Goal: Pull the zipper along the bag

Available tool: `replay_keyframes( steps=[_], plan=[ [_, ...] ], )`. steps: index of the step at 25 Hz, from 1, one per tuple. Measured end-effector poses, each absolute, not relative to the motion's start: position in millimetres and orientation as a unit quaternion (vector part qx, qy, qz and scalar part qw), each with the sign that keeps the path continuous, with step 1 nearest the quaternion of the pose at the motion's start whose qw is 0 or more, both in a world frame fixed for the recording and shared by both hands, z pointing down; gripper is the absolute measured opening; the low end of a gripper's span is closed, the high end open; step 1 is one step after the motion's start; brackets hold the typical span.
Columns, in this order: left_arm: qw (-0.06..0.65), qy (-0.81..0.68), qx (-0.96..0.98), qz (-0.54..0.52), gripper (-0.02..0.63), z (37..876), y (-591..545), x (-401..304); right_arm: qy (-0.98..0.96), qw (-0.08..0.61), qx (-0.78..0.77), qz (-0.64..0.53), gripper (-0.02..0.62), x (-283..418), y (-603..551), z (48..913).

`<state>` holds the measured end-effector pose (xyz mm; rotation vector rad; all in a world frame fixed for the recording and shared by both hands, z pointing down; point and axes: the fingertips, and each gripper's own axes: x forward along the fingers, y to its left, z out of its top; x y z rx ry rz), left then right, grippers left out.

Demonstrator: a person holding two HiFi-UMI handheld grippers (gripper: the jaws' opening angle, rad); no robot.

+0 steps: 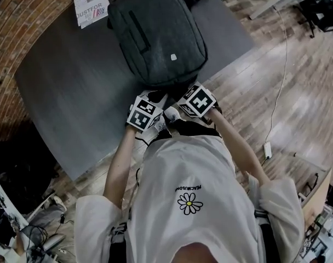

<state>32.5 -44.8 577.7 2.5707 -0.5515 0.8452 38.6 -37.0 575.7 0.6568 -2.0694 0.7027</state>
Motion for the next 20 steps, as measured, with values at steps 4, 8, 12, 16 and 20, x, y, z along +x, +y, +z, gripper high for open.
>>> replay_keyframes(
  steps=[4,8,12,16,20],
  plan=[
    [0.186,-0.233,0.911,0.286,0.028,561,-54,7,-0.829,0.431,0.256,0.248,0.006,42,-35,575],
    [0.147,-0.255,0.905,0.307,0.026,538,-83,-35,-0.831,0.443,0.243,0.233,0.006,43,-37,575],
    [0.102,-0.268,0.907,0.309,0.028,515,-110,-52,-0.824,0.479,0.236,0.189,0.006,51,-39,577],
    [0.067,-0.288,0.915,0.275,0.026,479,-150,-37,-0.805,0.501,0.269,0.168,0.006,96,-46,581],
    [-0.018,-0.264,0.918,0.295,0.026,463,-187,0,-0.774,0.521,0.322,0.158,0.006,148,-66,586]
  ],
)
